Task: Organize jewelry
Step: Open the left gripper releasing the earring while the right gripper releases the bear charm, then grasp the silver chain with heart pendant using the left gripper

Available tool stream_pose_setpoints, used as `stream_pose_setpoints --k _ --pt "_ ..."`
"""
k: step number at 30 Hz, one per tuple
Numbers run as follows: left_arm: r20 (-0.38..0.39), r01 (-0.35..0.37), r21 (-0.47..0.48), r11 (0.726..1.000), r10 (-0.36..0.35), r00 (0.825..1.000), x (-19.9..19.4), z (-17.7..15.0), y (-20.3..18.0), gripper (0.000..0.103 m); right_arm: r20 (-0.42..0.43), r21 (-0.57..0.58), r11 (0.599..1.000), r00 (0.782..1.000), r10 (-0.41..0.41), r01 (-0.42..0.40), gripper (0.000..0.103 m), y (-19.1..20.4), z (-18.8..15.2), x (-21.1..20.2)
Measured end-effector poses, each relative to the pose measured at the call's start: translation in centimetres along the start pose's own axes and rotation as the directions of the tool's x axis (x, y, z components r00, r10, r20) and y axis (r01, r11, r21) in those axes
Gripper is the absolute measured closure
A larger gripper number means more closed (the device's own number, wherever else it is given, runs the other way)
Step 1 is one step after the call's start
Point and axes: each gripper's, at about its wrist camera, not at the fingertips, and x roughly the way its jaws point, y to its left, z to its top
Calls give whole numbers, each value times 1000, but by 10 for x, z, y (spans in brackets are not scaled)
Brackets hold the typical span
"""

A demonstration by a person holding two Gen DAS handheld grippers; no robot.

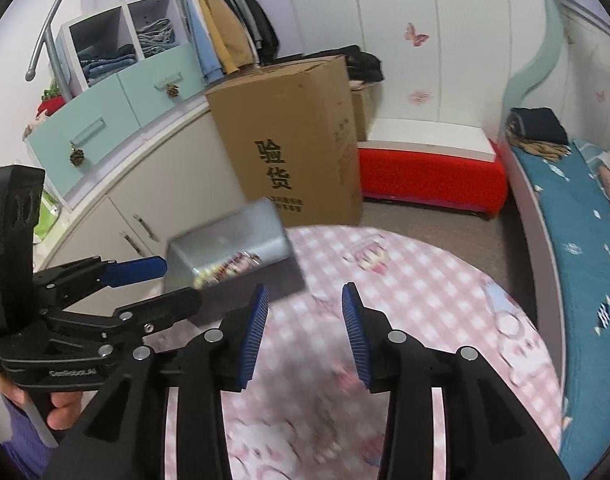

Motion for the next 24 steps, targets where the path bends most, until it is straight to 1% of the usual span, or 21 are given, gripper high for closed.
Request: stream_pose_setpoints --k 4,5,6,10,12,14,16,19,24 --pt "-32 37 31 999 -36 999 13 -17 -37 34 -14 27 999 999 -45 45 64 -26 -26 -9" --pt "-39 36 39 999 -35 999 16 -21 -45 34 -20 36 998 998 -53 54 63 -32 -33 -10" --pt "-46 36 51 998 -33 998 21 -25 -52 34 -29 51 997 998 -53 55 60 -40 -41 -11" --pt "-105 59 72 996 -51 993 47 -45 -82 34 -64 82 994 995 -70 76 60 -64 -69 -11" --pt "-120 39 81 996 -29 992 56 -53 -92 34 -76 98 992 995 -67 74 60 -73 -82 -12" --pt "-147 53 78 995 -41 988 66 -60 -99 34 -86 109 991 994 -65 74 60 -80 -92 -14" --pt "-158 44 83 996 -30 987 73 -65 -104 34 -89 113 991 994 -63 73 60 -84 -98 -16" --pt "-171 -4 113 994 23 985 81 -70 -112 34 -87 124 990 995 -58 68 59 -88 -103 -18" --pt "-196 -35 159 987 66 978 90 -78 -118 35 -71 132 990 996 -47 56 58 -91 -104 -24"
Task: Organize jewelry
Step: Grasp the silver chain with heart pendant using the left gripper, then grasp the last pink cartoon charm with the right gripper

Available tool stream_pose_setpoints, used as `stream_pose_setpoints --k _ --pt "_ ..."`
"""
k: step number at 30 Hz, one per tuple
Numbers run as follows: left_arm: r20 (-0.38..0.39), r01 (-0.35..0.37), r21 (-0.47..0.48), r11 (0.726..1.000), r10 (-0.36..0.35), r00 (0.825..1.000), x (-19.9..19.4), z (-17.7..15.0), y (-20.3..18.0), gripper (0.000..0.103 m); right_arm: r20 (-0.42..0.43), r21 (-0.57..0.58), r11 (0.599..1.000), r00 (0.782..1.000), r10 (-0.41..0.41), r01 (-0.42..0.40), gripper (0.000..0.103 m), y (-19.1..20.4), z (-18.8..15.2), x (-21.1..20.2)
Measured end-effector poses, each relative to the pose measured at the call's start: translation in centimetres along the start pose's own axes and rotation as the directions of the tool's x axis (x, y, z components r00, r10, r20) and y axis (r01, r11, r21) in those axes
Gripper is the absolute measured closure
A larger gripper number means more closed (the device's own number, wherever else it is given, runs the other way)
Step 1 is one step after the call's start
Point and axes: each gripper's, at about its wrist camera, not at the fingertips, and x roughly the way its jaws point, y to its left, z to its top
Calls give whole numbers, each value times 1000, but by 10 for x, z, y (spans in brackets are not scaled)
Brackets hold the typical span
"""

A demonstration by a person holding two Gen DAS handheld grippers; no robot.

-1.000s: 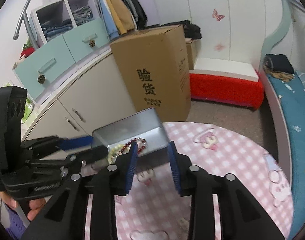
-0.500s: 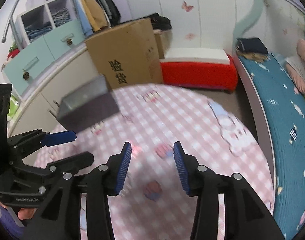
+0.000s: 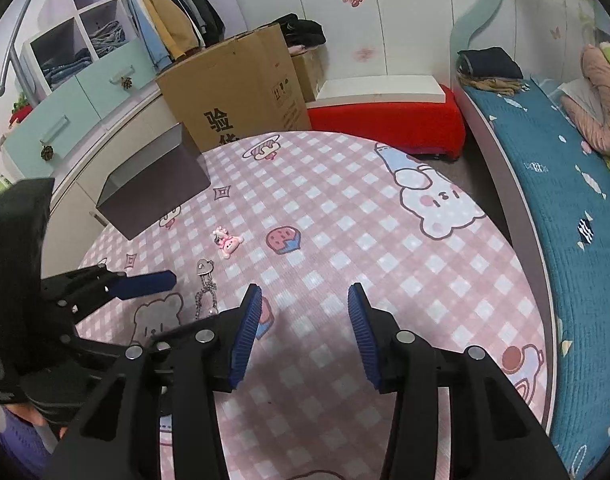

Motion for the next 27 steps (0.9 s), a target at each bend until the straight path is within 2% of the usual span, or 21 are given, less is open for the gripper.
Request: stream_pose_setpoints --k 1,3,6,8,9,10,13,15,20,27 --pt "-9 5 3 1000 -5 1000 2 -1 -1 43 2 0 1000 1000 2 -2 58 0 0 -1" --pt "-7 -10 23 1000 10 1000 4 -2 -3 47 5 2 1000 1000 4 -4 58 0 0 -1" --pt "2 -55 41 998 55 999 4 -5 -3 62 3 2 1000 1000 8 -8 58 1 1 0" --pt "10 -60 40 997 60 998 2 -7 2 77 -2 1 1000 1000 9 -9 58 3 2 2" --pt "14 -64 37 997 63 998 0 -8 7 82 -4 1 1000 1000 10 -10 58 4 3 3" --pt "17 -65 35 997 64 998 -1 -9 11 92 -5 1 1000 1000 11 -11 58 5 4 4" --pt "22 -47 4 999 47 999 -3 -10 26 93 -15 -6 1000 1000 13 -13 57 11 5 10" --pt "31 -95 -2 995 95 995 -3 -9 34 93 -27 -17 1000 1000 16 -16 57 18 4 16" --pt "45 -77 -101 992 82 996 -12 -9 76 93 -47 -46 999 999 19 -21 57 34 7 31" --pt "91 -38 -200 979 57 994 -30 -11 118 93 -69 -136 991 997 -22 13 57 64 16 58"
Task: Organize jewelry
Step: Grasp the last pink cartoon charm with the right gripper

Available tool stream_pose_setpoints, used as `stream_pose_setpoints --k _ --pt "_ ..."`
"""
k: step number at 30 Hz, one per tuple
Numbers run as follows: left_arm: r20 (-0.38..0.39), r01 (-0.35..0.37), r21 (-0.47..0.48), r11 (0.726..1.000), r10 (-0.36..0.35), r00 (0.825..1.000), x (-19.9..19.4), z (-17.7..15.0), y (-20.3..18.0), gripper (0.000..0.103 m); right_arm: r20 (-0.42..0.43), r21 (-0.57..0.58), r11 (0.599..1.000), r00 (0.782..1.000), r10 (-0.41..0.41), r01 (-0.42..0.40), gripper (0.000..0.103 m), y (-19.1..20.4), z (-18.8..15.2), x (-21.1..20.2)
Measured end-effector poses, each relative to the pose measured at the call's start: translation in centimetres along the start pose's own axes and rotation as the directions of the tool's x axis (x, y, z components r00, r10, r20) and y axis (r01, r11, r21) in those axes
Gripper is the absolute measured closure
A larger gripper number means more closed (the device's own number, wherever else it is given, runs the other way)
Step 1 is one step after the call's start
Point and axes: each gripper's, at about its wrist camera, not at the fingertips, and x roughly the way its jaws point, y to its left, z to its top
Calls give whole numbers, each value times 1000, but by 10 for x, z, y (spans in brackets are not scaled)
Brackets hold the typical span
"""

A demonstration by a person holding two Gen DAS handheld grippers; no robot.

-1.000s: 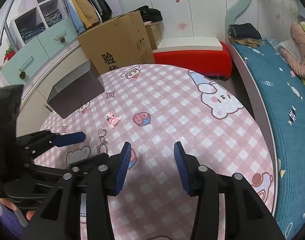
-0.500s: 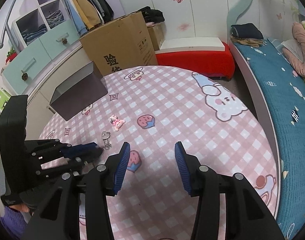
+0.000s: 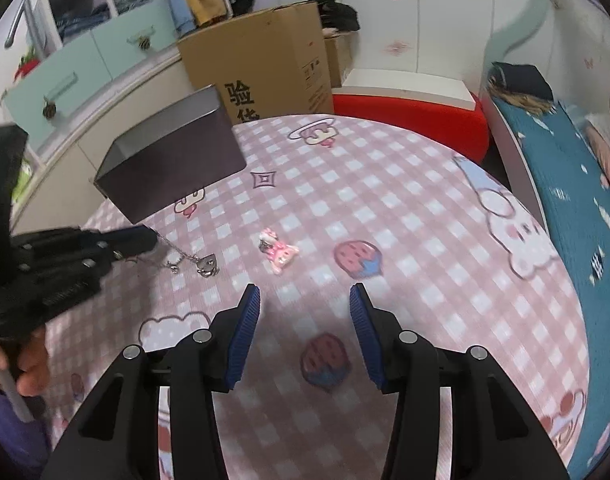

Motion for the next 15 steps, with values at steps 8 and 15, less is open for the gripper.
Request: stream_pose_setpoints --k 8,15 --pt "9 27 -30 999 -27 1000 -4 1 12 93 -13 -56 998 1000 -21 20 57 18 18 22" --pt "3 85 -55 995 -85 996 -3 4 20 93 -10 -144 988 998 -62 59 58 34 24 38"
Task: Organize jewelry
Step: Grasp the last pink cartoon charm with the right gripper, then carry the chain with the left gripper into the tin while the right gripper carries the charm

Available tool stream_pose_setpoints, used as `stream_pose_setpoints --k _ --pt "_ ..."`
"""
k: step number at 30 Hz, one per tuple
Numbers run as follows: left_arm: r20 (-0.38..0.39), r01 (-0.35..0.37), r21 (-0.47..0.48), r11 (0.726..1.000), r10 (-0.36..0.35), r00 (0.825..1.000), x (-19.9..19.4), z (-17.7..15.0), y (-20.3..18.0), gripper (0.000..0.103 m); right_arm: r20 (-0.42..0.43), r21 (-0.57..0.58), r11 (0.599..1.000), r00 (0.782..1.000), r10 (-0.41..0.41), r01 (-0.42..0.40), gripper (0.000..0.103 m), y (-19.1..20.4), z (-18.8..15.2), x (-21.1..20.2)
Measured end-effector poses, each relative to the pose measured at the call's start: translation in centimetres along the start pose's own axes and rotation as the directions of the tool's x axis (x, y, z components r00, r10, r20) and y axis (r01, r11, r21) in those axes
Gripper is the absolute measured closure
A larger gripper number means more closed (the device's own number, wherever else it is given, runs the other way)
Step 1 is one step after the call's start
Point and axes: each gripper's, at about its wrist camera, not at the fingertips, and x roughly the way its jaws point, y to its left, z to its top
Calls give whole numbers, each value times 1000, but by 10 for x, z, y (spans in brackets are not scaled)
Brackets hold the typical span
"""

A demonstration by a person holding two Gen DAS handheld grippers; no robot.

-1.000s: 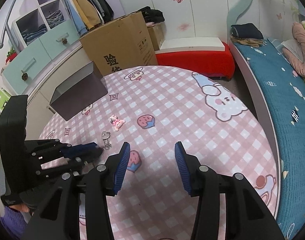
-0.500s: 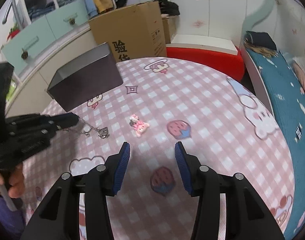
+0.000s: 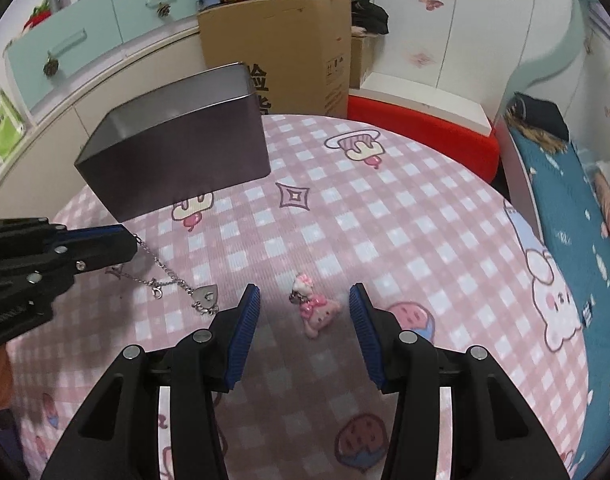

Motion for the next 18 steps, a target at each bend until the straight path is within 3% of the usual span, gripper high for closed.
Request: stream_pose_setpoints --k 1,3,5,18 --pt "-2 10 -11 1000 -10 1000 0 1 2 93 1 -9 1000 1000 -5 5 59 1 0 0" --pt "-5 27 -21 999 -28 1000 0 2 5 93 3 -14 1000 1000 -5 5 80 1 1 0" --pt "-11 46 -31 998 -46 999 0 1 6 93 -3 -14 1000 1000 5 -5 87 1 3 -1" --pt "36 132 -13 991 -131 991 -32 18 -8 93 78 60 993 992 97 -102 87 -8 9 -42"
